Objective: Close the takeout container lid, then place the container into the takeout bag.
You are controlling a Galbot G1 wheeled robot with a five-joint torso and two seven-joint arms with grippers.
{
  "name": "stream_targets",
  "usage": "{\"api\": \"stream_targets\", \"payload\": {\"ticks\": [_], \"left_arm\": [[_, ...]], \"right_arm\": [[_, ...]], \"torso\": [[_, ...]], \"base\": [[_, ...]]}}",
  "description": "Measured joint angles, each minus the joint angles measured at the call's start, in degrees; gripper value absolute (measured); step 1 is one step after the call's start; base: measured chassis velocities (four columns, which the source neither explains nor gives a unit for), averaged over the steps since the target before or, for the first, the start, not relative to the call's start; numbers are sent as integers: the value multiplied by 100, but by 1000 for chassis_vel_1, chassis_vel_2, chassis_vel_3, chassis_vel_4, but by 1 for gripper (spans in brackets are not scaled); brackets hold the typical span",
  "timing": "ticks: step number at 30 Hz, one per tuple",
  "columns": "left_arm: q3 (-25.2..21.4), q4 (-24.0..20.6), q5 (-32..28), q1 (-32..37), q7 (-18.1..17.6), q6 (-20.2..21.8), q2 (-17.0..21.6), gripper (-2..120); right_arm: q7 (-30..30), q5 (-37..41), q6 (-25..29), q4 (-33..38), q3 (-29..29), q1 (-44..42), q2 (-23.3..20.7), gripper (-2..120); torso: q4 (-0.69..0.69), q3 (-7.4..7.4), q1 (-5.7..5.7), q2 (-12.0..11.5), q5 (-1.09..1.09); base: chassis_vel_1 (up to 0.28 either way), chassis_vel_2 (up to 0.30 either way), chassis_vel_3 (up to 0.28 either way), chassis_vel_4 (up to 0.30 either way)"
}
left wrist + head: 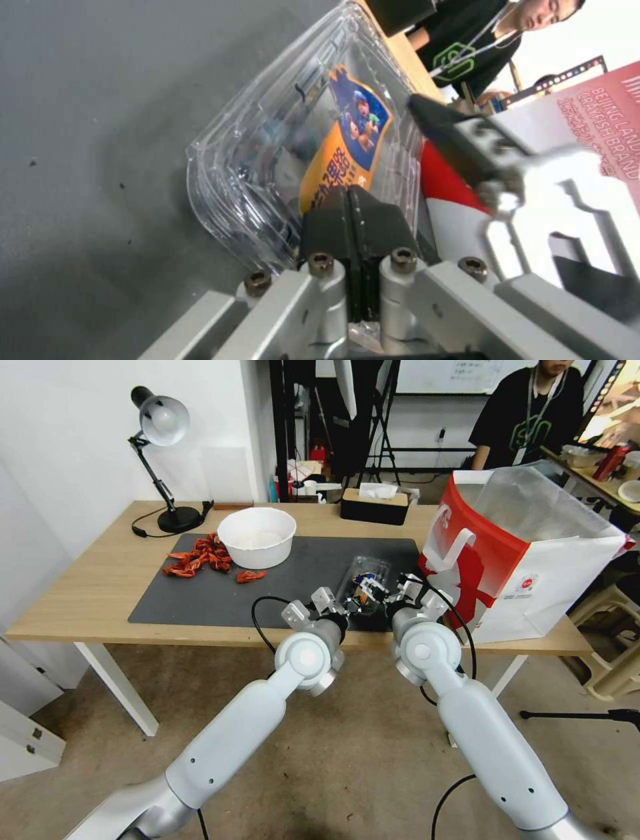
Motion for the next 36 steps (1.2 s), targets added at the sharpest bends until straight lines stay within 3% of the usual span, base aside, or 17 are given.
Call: {"api": "stream_targets", "payload": {"ticks": [1,6,11,16,19,20,22,29,36], "left_arm": [[0,0,0,0,0,0,0,0],[9,-26,19,-6,4,-8,14,0],[15,-37,28,-7,7,-15,21,0],[34,-58,54,-9,11,-22,38,0],[35,-60,58,-9,11,-23,41,0],[39,-69,82,-9,15,-25,53,0],[41,-76,101,-7,18,-28,65,0],[42,-128,224,15,70,-56,112,0],[6,-356,1058,148,403,-145,351,0]], "right_arm": [[0,0,0,0,0,0,0,84],[-26,-20,1,-84,-23,26,39,60],[-41,-40,1,-125,-26,17,57,46],[-80,-64,1,-193,-26,4,88,25],[-93,-74,1,-206,-26,3,94,24],[-120,-94,3,-236,-25,0,112,12],[-140,-111,10,-250,-25,-7,122,4],[-156,-148,25,-256,-30,-16,133,0],[-164,-215,26,-243,-56,-23,156,0]], "torso": [[0,0,0,0,0],[0,0,-1,0,0],[0,-1,-1,0,0],[0,-1,-1,0,0],[0,-1,-1,0,0],[0,-1,-1,0,0],[0,-1,-1,0,0],[0,-1,-1,0,0],[-1,-1,-1,0,0]], "base": [[0,0,0,0],[0,0,0,0],[0,0,0,0],[0,0,0,0],[0,0,0,0],[0,0,0,0],[0,0,0,0],[0,0,0,0],[0,0,0,0]]}}
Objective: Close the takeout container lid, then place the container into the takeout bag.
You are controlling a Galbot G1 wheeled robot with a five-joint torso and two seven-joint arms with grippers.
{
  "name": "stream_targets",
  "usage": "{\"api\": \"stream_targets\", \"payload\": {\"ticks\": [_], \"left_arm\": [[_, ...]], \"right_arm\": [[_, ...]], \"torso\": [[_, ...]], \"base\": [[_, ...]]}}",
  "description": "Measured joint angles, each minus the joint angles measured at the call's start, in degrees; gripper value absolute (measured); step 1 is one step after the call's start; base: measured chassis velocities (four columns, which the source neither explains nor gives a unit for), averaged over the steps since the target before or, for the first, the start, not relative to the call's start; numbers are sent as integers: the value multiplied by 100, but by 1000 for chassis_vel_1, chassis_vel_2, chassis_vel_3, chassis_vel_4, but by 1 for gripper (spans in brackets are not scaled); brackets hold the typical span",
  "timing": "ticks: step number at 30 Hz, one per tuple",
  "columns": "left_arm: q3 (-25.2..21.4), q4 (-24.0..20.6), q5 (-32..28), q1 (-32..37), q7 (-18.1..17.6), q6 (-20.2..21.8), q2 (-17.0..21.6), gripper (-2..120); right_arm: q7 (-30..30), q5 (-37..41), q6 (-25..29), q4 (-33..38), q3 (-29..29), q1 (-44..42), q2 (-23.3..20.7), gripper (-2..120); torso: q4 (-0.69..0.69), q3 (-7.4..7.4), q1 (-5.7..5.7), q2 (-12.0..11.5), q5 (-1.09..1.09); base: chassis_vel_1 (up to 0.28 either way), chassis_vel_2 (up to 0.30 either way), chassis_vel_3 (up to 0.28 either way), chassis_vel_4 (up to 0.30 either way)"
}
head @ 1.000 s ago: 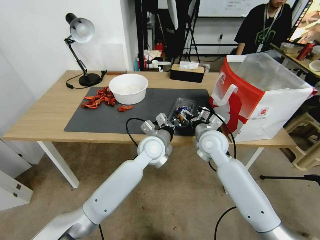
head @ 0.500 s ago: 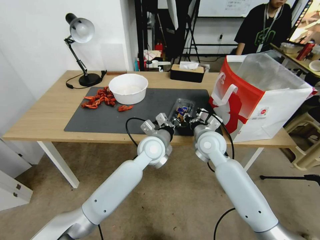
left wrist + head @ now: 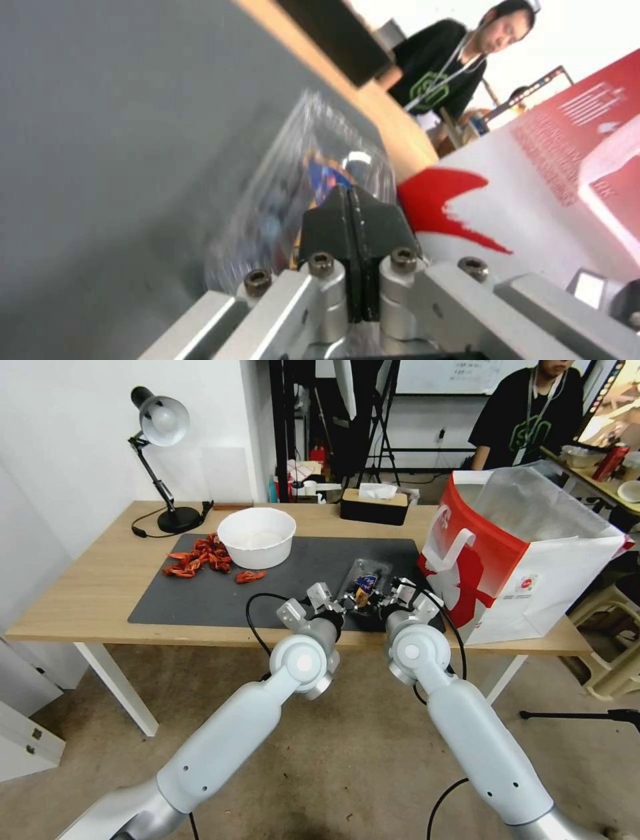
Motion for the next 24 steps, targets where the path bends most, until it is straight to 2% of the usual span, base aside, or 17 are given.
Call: {"api": "stream_targets", "payload": {"ticks": [3,4,6,7,8,10,12,15,19,21,22,24], "left_arm": [[-139,-220,990,252,357,-62,239,2],[-139,-220,990,252,357,-62,239,2],[-286,-337,1828,490,667,-155,415,12],[-335,-370,2069,555,743,-183,461,17],[-335,-370,2069,555,743,-183,461,17],[-507,-461,2699,758,952,-253,590,26],[-555,-480,2848,803,991,-256,615,30],[-858,-579,3790,1131,1275,-272,829,46],[-971,-623,4055,1251,1329,-257,906,53],[-1279,-791,4559,1581,1394,-125,1062,67],[-1279,-791,4559,1581,1394,-125,1062,67],[-1616,-920,4959,1933,1446,-84,1215,78]], "right_arm": [[-6,-34,0,2,-24,3,17,0],[-6,-34,0,2,-24,3,17,0],[-15,-57,-1,3,-36,8,18,0],[-18,-63,-2,3,-36,8,18,0],[-18,-63,-2,3,-36,8,18,0],[-34,-79,-3,-3,-39,10,20,0],[-38,-86,-3,-8,-41,10,21,0],[-52,-111,-3,-29,-46,18,32,0],[-57,-115,-3,-37,-49,24,36,0],[-65,-136,-1,-62,-55,39,58,0],[-65,-136,-1,-62,-55,39,58,0],[-72,-149,2,-71,-70,47,60,0]], "torso": [[1,0,0,0,1],[1,0,0,0,1],[2,0,0,0,0],[2,0,0,0,0],[2,0,0,0,0],[2,0,0,0,0],[2,0,0,0,0],[1,0,0,0,-1],[1,0,0,0,-1],[1,1,0,0,0],[1,1,0,0,0],[2,1,0,0,0]], "base": [[0,0,0,0],[0,0,0,0],[0,0,0,0],[0,0,0,0],[0,0,0,0],[0,0,0,0],[0,0,0,0],[0,0,0,0],[0,0,0,0],[0,0,0,0],[0,0,0,0],[0,0,0,0]]}}
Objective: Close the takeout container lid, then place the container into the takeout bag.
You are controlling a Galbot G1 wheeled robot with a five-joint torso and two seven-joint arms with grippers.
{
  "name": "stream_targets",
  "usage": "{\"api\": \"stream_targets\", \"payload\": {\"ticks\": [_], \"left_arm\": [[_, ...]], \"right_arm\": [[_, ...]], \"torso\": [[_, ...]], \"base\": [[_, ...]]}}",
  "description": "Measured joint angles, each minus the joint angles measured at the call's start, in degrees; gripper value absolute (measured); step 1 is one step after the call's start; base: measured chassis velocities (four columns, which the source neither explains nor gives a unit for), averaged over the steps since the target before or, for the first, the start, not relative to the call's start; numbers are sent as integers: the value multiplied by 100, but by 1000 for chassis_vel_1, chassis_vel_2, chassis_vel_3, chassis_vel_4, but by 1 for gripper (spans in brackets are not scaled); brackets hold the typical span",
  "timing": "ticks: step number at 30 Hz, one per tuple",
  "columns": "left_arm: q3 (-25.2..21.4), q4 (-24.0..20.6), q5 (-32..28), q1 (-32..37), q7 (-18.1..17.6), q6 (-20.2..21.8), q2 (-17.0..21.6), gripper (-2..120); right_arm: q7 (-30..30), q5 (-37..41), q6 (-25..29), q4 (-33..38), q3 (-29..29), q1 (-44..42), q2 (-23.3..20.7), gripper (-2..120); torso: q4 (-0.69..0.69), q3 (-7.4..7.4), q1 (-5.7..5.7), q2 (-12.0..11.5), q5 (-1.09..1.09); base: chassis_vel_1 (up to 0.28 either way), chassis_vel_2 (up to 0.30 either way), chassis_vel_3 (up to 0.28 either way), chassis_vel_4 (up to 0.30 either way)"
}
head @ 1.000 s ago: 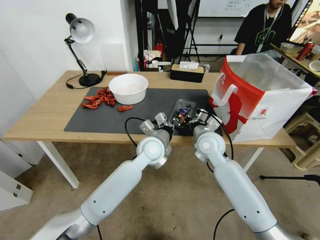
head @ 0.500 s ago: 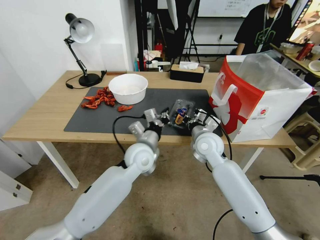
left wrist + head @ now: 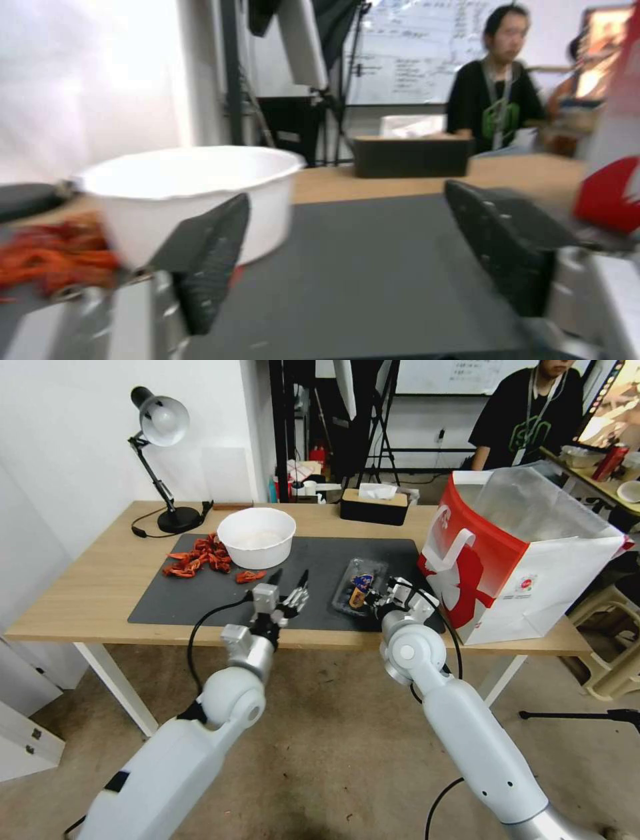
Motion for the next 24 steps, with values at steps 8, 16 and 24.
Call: {"api": "stream_targets", "payload": {"ticks": [8,16,24], "left_arm": [[-400,-188,239,621,-37,-67,227,99],[-973,-258,468,1591,-138,-467,238,100],[-1241,-250,535,1955,-142,-679,245,100]], "right_arm": [[-10,-29,2,-18,-25,23,5,0],[-29,-59,0,12,21,-15,-44,0],[-42,-59,6,2,23,1,-51,0]], "torso": [[-1,0,0,0,0],[0,0,0,0,1],[-2,0,0,0,0]], "base": [[0,0,0,0],[0,0,0,0],[0,0,0,0]]}}
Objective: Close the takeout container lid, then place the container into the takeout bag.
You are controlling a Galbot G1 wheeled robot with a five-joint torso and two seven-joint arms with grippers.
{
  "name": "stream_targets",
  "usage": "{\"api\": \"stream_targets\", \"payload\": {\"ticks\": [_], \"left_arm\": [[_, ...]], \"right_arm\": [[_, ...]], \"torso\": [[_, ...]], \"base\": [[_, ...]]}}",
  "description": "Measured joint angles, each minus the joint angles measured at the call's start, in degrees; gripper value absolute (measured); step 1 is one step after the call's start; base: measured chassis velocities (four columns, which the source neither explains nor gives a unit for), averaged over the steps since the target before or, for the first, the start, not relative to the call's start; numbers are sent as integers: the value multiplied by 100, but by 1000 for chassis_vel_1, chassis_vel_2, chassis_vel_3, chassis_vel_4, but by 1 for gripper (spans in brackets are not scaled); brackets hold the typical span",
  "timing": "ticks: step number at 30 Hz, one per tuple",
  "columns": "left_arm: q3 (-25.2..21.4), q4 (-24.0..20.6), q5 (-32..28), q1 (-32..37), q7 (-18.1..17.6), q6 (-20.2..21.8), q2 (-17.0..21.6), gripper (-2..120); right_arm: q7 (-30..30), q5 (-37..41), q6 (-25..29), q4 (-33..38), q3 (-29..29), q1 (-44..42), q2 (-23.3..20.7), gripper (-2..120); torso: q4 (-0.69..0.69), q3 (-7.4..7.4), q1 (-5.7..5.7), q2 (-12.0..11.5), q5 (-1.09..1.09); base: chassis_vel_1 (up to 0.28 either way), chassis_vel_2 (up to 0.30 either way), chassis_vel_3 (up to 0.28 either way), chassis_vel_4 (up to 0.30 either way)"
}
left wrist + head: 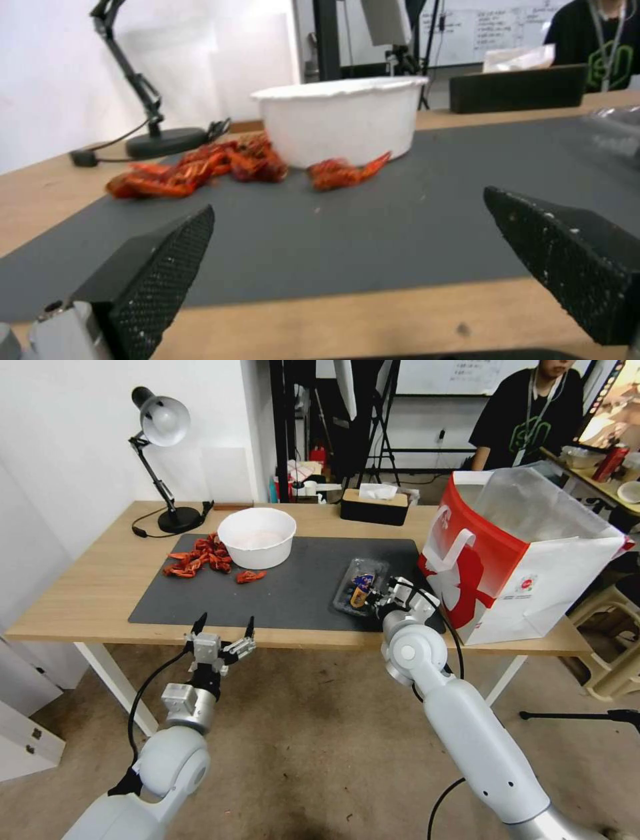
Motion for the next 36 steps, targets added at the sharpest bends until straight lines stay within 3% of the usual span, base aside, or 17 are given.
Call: {"api": "stream_targets", "payload": {"ticks": [12,23,36], "left_arm": [[-172,107,56,444,48,-335,21,100],[-176,90,84,478,48,-346,1,100],[-195,58,106,441,27,-333,12,100]], "right_arm": [[-5,41,4,54,0,29,3,0],[110,543,-115,837,182,321,-110,0],[735,1599,-606,1998,1241,1087,-728,0]], "torso": [[0,0,0,0,0],[1,0,2,-1,0],[1,0,1,-1,1]], "base": [[0,0,0,0],[0,0,0,0],[0,0,0,0]]}}
